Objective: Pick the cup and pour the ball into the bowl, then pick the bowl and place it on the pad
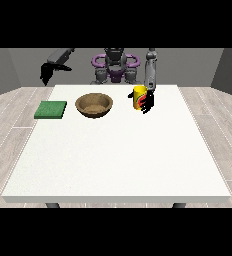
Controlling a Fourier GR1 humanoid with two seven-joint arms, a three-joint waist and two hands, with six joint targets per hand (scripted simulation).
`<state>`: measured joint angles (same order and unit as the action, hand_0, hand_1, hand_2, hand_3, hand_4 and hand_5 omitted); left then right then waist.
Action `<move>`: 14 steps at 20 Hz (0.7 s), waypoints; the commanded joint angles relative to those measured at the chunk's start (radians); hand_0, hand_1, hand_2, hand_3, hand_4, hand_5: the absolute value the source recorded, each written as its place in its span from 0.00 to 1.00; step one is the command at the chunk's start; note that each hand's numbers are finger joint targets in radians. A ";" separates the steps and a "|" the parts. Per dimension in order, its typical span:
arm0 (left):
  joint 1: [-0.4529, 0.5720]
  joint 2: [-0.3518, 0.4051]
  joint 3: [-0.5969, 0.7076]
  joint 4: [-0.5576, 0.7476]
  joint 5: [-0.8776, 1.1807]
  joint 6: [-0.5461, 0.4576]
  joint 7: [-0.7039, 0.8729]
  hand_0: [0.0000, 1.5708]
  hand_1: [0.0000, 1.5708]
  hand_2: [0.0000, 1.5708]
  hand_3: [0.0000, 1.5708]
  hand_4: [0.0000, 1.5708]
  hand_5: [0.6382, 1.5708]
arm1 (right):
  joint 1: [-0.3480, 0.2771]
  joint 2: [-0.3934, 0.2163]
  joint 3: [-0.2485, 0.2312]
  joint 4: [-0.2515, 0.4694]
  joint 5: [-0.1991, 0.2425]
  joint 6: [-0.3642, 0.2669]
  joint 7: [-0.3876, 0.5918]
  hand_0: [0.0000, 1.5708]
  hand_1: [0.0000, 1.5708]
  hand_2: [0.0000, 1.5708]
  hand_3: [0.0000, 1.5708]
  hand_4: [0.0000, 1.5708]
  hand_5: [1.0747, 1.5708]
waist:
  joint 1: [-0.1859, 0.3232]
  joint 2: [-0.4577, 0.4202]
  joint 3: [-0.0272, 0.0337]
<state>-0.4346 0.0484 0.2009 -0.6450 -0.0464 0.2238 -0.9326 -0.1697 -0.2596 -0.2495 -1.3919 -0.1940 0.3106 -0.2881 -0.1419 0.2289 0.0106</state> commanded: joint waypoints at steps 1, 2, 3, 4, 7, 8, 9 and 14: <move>0.033 -0.040 -0.016 0.060 -0.072 0.168 -0.104 0.83 0.83 1.00 1.00 0.91 0.66 | -0.034 -0.058 -0.032 -0.021 -0.026 0.034 0.007 0.00 0.00 0.00 0.00 0.00 1.00 | -0.042 0.059 -0.0115; 0.032 -0.016 -0.014 0.055 -0.083 0.187 -0.058 0.84 0.84 1.00 1.00 0.93 0.65 | -0.016 -0.068 -0.040 -0.015 -0.050 0.057 0.033 0.00 0.00 0.00 0.00 0.00 1.00 | -0.055 0.026 -0.0111; 0.051 -0.026 0.002 0.067 -0.062 0.164 -0.107 0.84 0.84 1.00 1.00 0.93 0.65 | 0.024 -0.032 -0.007 -0.045 -0.012 0.042 -0.009 0.00 0.00 0.00 0.00 0.00 1.00 | -0.061 0.051 -0.0116; 0.032 -0.046 -0.038 0.040 -0.084 0.222 -0.081 0.84 0.84 1.00 1.00 0.94 0.66 | -0.060 -0.087 -0.057 -0.001 -0.053 0.054 0.023 0.00 0.00 0.00 0.00 0.00 1.00 | -0.048 0.058 -0.0111; 0.044 -0.046 -0.115 0.008 -0.071 0.241 0.022 0.84 0.84 1.00 1.00 0.96 0.65 | -0.025 -0.093 -0.064 0.079 -0.045 0.076 0.011 0.00 0.00 0.00 0.00 0.00 1.00 | -0.032 -0.048 -0.0102; 0.036 -0.017 -0.079 0.005 -0.112 0.189 0.062 0.84 0.84 1.00 1.00 0.95 0.66 | 0.022 -0.099 -0.076 0.099 -0.056 0.106 -0.001 0.00 0.00 0.00 0.00 0.00 1.00 | 0.000 -0.081 -0.0102; 0.031 0.017 -0.107 0.002 -0.145 0.181 0.138 0.84 0.84 1.00 1.00 0.95 0.69 | 0.025 -0.063 -0.037 0.065 -0.025 0.030 0.107 0.00 0.00 0.00 0.00 0.00 1.00 | 0.022 -0.158 -0.0103; -0.092 0.269 -0.160 -0.016 -0.305 0.225 0.400 0.91 0.91 1.00 1.00 1.00 0.73 | 0.030 -0.054 -0.047 0.132 -0.029 0.033 0.096 0.00 0.00 0.00 0.00 0.00 1.00 | 0.054 -0.257 -0.0053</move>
<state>-0.4488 0.1724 0.0717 -0.6641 -0.2638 0.4408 -0.7007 -0.1468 -0.3289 -0.3008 -1.2897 -0.2244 0.3549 -0.2144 -0.1089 0.0425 0.0059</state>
